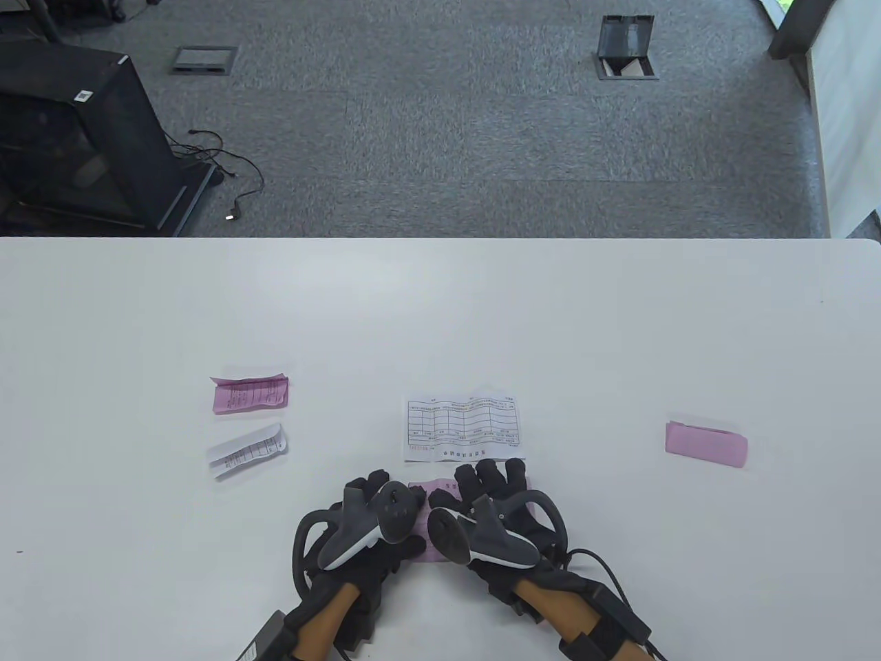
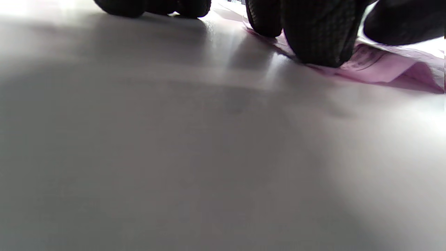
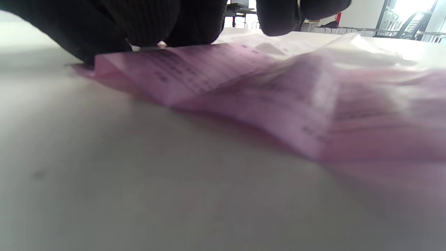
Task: Unfold folded invoices and stack
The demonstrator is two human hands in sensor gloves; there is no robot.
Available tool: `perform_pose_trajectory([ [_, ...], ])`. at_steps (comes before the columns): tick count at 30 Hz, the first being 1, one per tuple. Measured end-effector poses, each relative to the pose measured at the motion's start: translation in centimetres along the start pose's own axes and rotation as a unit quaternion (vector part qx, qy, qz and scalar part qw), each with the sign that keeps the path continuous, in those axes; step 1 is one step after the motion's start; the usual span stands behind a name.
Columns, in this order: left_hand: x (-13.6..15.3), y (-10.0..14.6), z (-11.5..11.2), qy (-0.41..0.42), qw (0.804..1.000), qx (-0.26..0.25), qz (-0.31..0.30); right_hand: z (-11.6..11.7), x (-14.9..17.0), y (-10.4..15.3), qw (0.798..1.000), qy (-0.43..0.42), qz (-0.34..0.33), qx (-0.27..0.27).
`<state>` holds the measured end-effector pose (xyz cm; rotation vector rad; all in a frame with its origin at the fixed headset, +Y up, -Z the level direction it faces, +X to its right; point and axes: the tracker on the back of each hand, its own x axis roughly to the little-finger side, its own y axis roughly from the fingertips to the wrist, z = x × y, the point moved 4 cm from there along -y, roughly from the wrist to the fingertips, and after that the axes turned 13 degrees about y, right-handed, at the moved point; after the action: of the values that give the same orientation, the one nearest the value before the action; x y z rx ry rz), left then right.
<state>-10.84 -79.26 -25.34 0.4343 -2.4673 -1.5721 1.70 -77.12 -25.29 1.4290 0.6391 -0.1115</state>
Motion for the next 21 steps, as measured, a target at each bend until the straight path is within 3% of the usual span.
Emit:
perform_pose_trajectory([
  [7,0.0,0.0,0.0,-0.002,1.000,0.001,0.000,0.5,-0.2,-0.4,1.000,0.014,0.005,-0.008],
  [21,0.0,0.0,0.0,-0.003,1.000,0.002,0.003,2.8,6.3,2.7,0.997,0.000,0.067,-0.033],
])
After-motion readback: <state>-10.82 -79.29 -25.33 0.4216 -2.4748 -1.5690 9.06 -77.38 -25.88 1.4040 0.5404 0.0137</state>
